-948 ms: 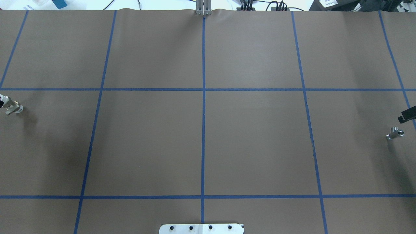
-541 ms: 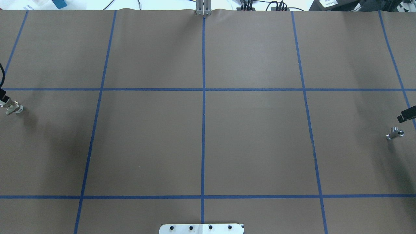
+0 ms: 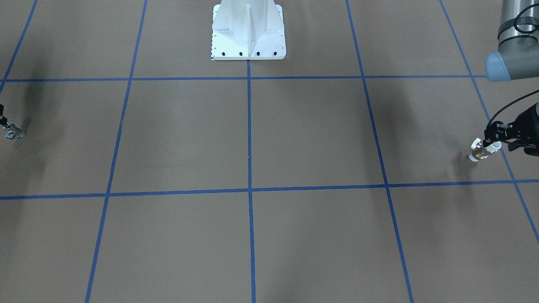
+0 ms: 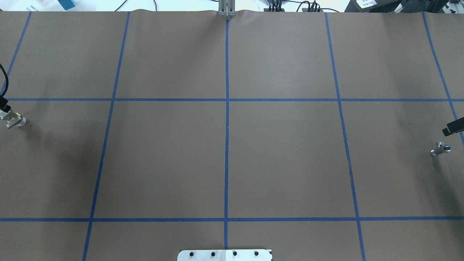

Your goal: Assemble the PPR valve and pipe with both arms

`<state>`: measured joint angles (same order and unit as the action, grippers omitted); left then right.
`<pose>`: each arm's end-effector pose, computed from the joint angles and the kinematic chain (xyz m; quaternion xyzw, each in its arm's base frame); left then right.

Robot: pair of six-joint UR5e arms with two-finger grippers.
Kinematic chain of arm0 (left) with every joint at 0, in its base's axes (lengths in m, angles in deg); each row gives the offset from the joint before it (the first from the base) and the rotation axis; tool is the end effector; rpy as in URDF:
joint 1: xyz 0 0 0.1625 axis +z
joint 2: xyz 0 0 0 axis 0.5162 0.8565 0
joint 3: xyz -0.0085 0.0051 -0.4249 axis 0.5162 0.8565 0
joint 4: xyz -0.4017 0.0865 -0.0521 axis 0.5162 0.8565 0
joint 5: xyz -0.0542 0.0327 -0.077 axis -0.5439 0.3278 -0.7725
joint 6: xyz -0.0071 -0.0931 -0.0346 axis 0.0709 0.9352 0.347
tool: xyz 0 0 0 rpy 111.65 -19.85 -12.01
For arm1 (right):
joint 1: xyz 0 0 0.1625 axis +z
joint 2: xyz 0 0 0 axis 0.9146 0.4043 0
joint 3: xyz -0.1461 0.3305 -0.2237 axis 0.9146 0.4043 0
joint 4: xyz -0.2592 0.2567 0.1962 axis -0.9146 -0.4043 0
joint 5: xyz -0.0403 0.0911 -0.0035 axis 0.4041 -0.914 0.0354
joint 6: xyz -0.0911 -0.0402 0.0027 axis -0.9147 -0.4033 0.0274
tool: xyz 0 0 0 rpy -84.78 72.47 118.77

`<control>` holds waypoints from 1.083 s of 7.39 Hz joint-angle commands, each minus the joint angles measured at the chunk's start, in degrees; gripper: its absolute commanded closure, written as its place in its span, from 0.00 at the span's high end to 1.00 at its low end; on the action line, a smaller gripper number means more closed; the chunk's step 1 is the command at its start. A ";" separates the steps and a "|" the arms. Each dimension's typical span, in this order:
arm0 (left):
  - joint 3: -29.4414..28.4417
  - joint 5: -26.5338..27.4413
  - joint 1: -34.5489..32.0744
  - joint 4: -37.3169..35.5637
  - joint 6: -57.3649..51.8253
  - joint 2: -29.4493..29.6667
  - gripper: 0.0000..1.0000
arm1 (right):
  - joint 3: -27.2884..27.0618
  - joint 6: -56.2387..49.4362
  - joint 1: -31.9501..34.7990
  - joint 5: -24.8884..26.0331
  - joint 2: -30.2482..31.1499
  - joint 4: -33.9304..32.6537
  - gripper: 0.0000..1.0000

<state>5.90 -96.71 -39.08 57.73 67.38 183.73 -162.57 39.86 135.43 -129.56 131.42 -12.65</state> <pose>0.1203 -0.5382 0.6166 0.0408 0.3615 0.1164 0.9242 -0.0924 -0.4360 0.6091 0.0350 -0.3822 -0.0654 0.9211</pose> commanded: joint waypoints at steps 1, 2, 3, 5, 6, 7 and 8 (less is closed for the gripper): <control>-0.34 0.01 0.02 -0.11 -0.27 -0.06 0.64 | 0.00 0.02 -0.02 0.00 0.00 0.04 1.00; -0.26 0.01 0.02 -0.12 -0.09 -0.06 0.64 | 0.00 0.02 -0.02 0.00 0.00 0.04 1.00; -0.26 -0.08 0.02 -0.29 0.00 -0.06 0.64 | 0.09 0.02 0.06 0.00 0.00 0.04 1.00; -0.52 -0.08 0.19 -0.12 0.17 0.02 0.47 | 0.00 0.02 0.07 0.00 0.00 0.04 1.00; -0.52 -0.08 0.19 -0.12 0.17 0.02 0.33 | -0.18 0.11 0.07 -0.09 0.00 0.04 1.00; -0.61 -0.08 0.19 -0.12 0.17 0.02 0.18 | -0.09 0.02 0.07 -0.09 0.00 0.04 1.00; -0.17 -0.69 0.19 -0.72 0.35 0.29 0.00 | 0.00 0.02 0.07 -0.09 0.00 0.04 1.00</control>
<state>5.44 -96.92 -38.89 57.47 67.59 183.81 -162.65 39.91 135.50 -129.64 131.42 -12.61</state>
